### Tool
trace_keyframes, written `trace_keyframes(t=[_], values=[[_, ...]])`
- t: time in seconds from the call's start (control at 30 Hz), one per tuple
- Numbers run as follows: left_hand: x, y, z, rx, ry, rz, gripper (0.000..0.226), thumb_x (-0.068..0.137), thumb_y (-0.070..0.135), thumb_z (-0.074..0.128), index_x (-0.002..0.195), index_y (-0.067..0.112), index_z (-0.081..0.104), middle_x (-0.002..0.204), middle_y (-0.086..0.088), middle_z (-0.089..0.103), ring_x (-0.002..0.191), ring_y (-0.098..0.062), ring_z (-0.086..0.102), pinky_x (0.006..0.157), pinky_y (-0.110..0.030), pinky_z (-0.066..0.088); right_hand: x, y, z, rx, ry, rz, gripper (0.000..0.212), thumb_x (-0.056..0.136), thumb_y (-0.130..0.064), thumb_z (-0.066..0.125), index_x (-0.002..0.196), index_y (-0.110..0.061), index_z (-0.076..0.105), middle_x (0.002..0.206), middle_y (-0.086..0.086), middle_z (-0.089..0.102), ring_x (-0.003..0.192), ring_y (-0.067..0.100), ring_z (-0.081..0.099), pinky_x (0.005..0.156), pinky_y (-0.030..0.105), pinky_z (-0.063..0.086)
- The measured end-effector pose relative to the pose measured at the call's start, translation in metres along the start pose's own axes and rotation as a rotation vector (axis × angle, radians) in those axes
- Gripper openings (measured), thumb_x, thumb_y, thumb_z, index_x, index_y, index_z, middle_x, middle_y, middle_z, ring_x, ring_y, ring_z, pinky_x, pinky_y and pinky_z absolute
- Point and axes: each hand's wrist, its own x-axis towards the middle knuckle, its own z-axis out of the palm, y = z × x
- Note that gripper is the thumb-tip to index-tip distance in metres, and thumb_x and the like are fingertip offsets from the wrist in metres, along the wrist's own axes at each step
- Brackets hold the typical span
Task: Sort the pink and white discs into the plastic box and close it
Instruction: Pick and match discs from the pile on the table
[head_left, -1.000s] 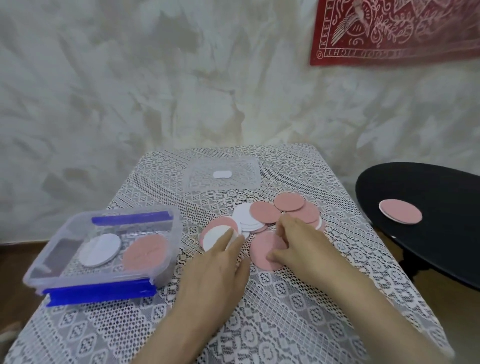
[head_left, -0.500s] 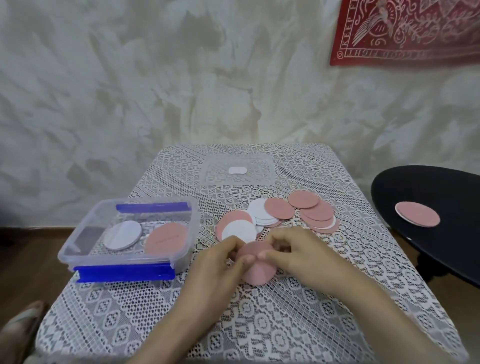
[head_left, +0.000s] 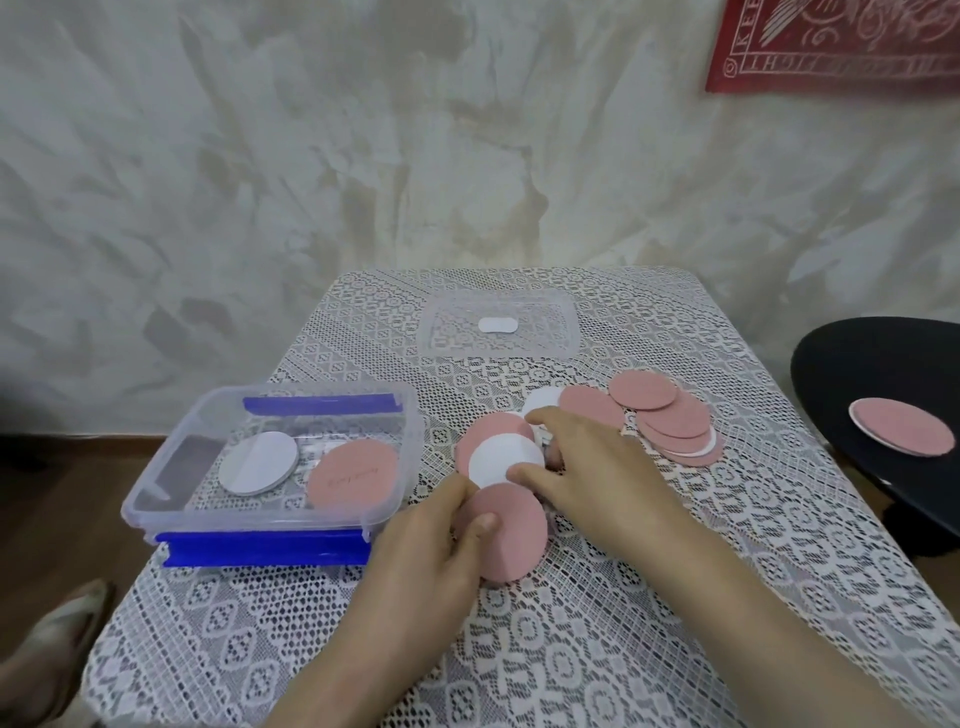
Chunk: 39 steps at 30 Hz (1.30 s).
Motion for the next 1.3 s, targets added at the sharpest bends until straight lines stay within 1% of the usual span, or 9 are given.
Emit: trace_keyframes(t=[0.27, 0.43, 0.53, 0.6, 0.7, 0.8, 0.93, 1.13, 1.3], values=[[-0.001, 0.004, -0.001, -0.027, 0.011, -0.033, 0.013, 0.101, 0.033, 0.052, 0.090, 0.028, 0.053, 0.078, 0.001, 0.065, 0.076, -0.020, 0.062, 0.075, -0.049, 0.054, 0.000, 0.014, -0.003, 0.221, 0.020, 0.152, 0.036, 0.096, -0.028, 0.065, 0.130, -0.031, 0.055, 0.096, -0.012, 0.059, 0.095, 0.018, 0.062, 0.079, 0.031, 0.044], [-0.003, 0.007, 0.001, 0.016, 0.017, -0.056, 0.017, 0.103, 0.031, 0.048, 0.087, 0.029, 0.053, 0.072, 0.006, 0.059, 0.067, -0.006, 0.052, 0.071, -0.040, 0.050, -0.020, 0.029, -0.009, 0.523, 0.097, 0.112, 0.015, 0.100, -0.019, 0.060, 0.104, -0.032, 0.055, 0.083, -0.002, 0.065, 0.067, 0.020, 0.063, 0.073, 0.041, 0.050], [-0.004, 0.010, 0.002, 0.038, 0.009, -0.069, 0.015, 0.104, 0.029, 0.044, 0.103, 0.039, 0.055, 0.076, 0.007, 0.063, 0.072, -0.005, 0.058, 0.067, -0.032, 0.050, -0.033, 0.030, -0.016, 0.677, 0.129, 0.088, 0.005, 0.103, -0.014, 0.055, 0.100, -0.018, 0.053, 0.066, -0.005, 0.063, 0.052, 0.004, 0.053, 0.055, 0.023, 0.039], [-0.004, 0.011, 0.002, 0.035, 0.000, -0.073, 0.019, 0.105, 0.029, 0.042, 0.109, 0.043, 0.054, 0.074, 0.006, 0.064, 0.067, -0.008, 0.059, 0.067, -0.036, 0.051, -0.040, 0.029, -0.017, 0.675, 0.079, 0.059, 0.007, 0.104, -0.015, 0.053, 0.098, -0.020, 0.053, 0.060, -0.011, 0.060, 0.051, 0.005, 0.047, 0.053, 0.021, 0.037], [-0.005, 0.014, 0.002, -0.015, -0.021, -0.064, 0.022, 0.106, 0.028, 0.039, 0.105, 0.042, 0.056, 0.066, 0.012, 0.062, 0.058, -0.008, 0.055, 0.064, -0.042, 0.052, -0.050, 0.026, -0.012, 0.599, 0.017, 0.036, 0.012, 0.105, -0.022, 0.052, 0.097, -0.032, 0.053, 0.071, -0.009, 0.063, 0.059, 0.015, 0.050, 0.060, 0.038, 0.048], [-0.008, 0.023, 0.003, -0.097, -0.044, -0.056, 0.025, 0.107, 0.027, 0.037, 0.102, 0.040, 0.057, 0.057, 0.010, 0.058, 0.053, -0.007, 0.051, 0.056, -0.034, 0.047, -0.053, 0.025, -0.005, 0.502, 0.041, 0.016, 0.012, 0.102, -0.028, 0.055, 0.095, -0.037, 0.054, 0.085, -0.009, 0.065, 0.065, 0.015, 0.055, 0.069, 0.049, 0.053], [-0.012, 0.033, 0.003, -0.197, -0.056, -0.072, 0.021, 0.107, 0.032, 0.038, 0.105, 0.036, 0.059, 0.053, 0.004, 0.059, 0.044, -0.004, 0.050, 0.046, -0.021, 0.042, -0.051, 0.019, -0.004, 0.553, 0.031, -0.001, 0.012, 0.099, -0.026, 0.061, 0.096, -0.036, 0.055, 0.072, -0.010, 0.066, 0.054, 0.005, 0.048, 0.057, 0.036, 0.042], [-0.008, 0.029, 0.000, -0.171, -0.094, -0.102, 0.014, 0.102, 0.024, 0.054, 0.111, 0.034, 0.057, 0.061, 0.005, 0.065, 0.046, -0.003, 0.057, 0.049, -0.024, 0.048, -0.046, 0.011, -0.002, 0.549, -0.011, 0.023, 0.011, 0.095, -0.029, 0.065, 0.102, -0.037, 0.061, 0.081, -0.009, 0.071, 0.071, 0.009, 0.063, 0.073, 0.041, 0.053], [-0.006, 0.022, -0.002, -0.137, -0.108, -0.101, 0.020, 0.104, 0.020, 0.048, 0.113, 0.037, 0.057, 0.058, 0.006, 0.063, 0.047, 0.000, 0.055, 0.049, -0.017, 0.041, -0.037, 0.010, 0.003, 0.573, -0.042, 0.028, 0.007, 0.092, -0.031, 0.069, 0.099, -0.034, 0.068, 0.079, -0.011, 0.071, 0.065, -0.002, 0.056, 0.068, 0.030, 0.047]])
